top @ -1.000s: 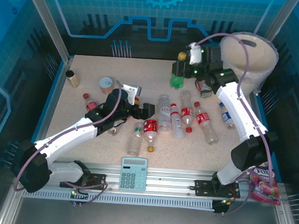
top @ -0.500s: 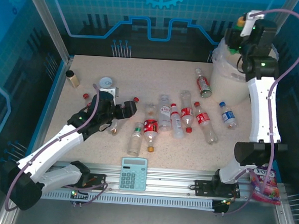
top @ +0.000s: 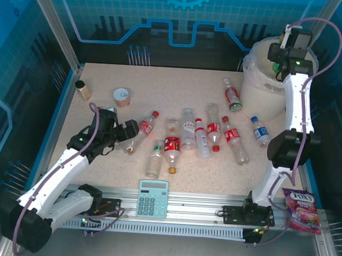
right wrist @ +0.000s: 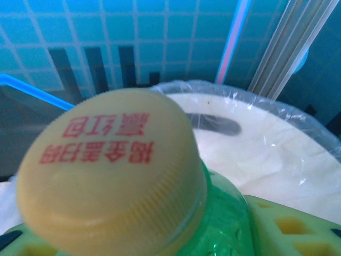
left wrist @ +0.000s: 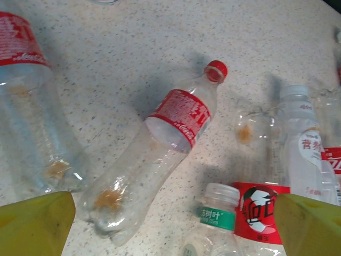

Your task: Put the plastic bottles in the bin

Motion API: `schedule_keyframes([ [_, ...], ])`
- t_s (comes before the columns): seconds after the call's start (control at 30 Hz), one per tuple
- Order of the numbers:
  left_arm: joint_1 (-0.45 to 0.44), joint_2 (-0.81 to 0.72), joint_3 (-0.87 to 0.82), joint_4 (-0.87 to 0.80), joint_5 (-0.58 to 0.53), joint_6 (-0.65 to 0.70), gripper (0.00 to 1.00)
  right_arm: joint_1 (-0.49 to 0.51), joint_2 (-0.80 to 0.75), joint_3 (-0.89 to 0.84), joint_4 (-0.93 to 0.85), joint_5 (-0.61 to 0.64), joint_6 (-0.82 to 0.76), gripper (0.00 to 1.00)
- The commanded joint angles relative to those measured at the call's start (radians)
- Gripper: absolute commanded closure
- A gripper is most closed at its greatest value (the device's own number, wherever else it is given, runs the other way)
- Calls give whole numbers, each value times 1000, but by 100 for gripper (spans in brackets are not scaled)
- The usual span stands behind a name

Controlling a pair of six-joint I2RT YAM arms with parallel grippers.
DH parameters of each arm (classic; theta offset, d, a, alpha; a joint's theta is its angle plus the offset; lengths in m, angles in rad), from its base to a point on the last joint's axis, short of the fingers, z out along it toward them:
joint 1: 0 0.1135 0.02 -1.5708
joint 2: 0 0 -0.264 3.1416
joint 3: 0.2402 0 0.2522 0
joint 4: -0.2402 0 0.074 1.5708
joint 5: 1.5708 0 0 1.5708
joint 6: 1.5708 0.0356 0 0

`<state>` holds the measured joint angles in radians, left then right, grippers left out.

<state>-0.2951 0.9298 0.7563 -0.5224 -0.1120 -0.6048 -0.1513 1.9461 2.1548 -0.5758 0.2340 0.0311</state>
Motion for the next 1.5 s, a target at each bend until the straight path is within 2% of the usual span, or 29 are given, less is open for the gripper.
schedule_keyframes([
  [0.0,30,-7,-5,-59,6,-18,4,-29,53,39,-5,-17,-19,46],
  [0.23,93,0,9,-99,13,-2,4,-49,144,37,-44,-84,0,45],
  [0.5,116,8,16,-126,-2,14,4,-66,251,83,-100,-143,16,41],
  [0.63,128,6,17,-139,-8,23,3,-77,289,99,-120,-166,25,37],
  [0.8,139,19,14,-145,-14,34,2,-82,317,112,-139,-176,28,26],
  [1.03,149,45,14,-138,-10,45,1,-82,322,148,-161,-168,24,12],
  [1.2,159,58,18,-135,-10,53,1,-82,300,200,-184,-162,12,7],
  [1.37,189,83,32,-126,-13,73,1,-82,220,227,-184,-176,16,0],
  [1.47,218,115,36,-109,-37,77,1,-79,154,226,-177,-182,16,0],
])
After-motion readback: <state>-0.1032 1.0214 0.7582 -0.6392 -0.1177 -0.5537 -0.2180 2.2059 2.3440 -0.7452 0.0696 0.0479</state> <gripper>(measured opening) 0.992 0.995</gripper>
